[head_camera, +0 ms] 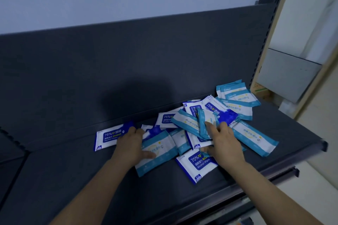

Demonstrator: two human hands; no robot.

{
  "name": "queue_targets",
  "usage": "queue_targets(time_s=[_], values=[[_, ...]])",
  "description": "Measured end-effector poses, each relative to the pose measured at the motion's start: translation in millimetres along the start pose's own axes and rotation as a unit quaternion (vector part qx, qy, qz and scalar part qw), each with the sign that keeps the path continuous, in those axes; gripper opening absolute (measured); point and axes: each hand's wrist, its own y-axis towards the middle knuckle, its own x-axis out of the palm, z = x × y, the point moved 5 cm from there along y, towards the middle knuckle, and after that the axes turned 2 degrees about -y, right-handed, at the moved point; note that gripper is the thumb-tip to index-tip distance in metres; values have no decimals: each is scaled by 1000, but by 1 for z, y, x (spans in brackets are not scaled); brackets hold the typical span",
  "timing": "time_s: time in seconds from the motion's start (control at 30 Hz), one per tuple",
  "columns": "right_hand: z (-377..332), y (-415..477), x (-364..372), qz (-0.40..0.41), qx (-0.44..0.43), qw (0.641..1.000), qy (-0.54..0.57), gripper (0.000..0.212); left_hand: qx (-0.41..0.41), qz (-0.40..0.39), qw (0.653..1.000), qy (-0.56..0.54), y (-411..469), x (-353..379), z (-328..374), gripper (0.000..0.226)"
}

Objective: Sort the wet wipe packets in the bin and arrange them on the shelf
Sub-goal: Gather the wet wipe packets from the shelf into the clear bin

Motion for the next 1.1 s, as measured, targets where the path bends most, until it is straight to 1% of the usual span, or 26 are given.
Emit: queue_targets(time_s=[0.17, 0.27, 0.33, 0.43, 0.47, 0.53, 0.6, 0.67, 0.7, 0.8, 0.83, 0.9, 0.97, 1.03, 1.1], values=[[1, 2, -1, 15, 4, 1000, -9, 71, 32, -18, 999, -4, -3, -8, 7, 75], [4, 5, -4, 34, 20, 998, 40, 62, 45, -36, 998, -18, -5, -12, 10, 66], [11, 7, -9, 48, 42, 993, 103, 54, 49, -38, 997, -43, -6, -16, 10, 65], [18, 6, -19, 82, 88, 964, 237, 51, 49, -23, 994, -96, -7, -24, 10, 70], [19, 5, -21, 92, 101, 949, 283, 49, 49, -26, 990, -129, -6, -25, 11, 66], [22, 1, -26, 110, 128, 912, 374, 47, 53, -40, 975, -211, -6, -27, 15, 51], [24, -2, -29, 127, 133, 886, 426, 40, 52, -61, 960, -267, -3, -22, 20, 41], [26, -5, -30, 134, 135, 875, 445, 33, 45, -81, 949, -301, 2, -11, 25, 37], [27, -7, -30, 140, 132, 870, 454, 26, 37, -87, 946, -309, 4, -6, 28, 39], [28, -14, -36, 159, 119, 862, 466, 5, 0, -95, 940, -329, 15, 11, 39, 68], [28, -17, -39, 161, 114, 860, 470, 2, -11, -98, 941, -325, 19, 15, 45, 70], [32, -22, -39, 161, 115, 856, 478, 6, -17, -101, 955, -278, 24, 20, 55, 67], [37, -27, -37, 161, 124, 851, 484, 7, -11, -109, 966, -233, 26, 22, 65, 63], [41, -32, -35, 168, 136, 844, 492, 6, -10, -120, 966, -228, 28, 25, 71, 65], [43, -36, -33, 170, 140, 837, 501, 7, -17, -123, 960, -250, 30, 28, 71, 67]])
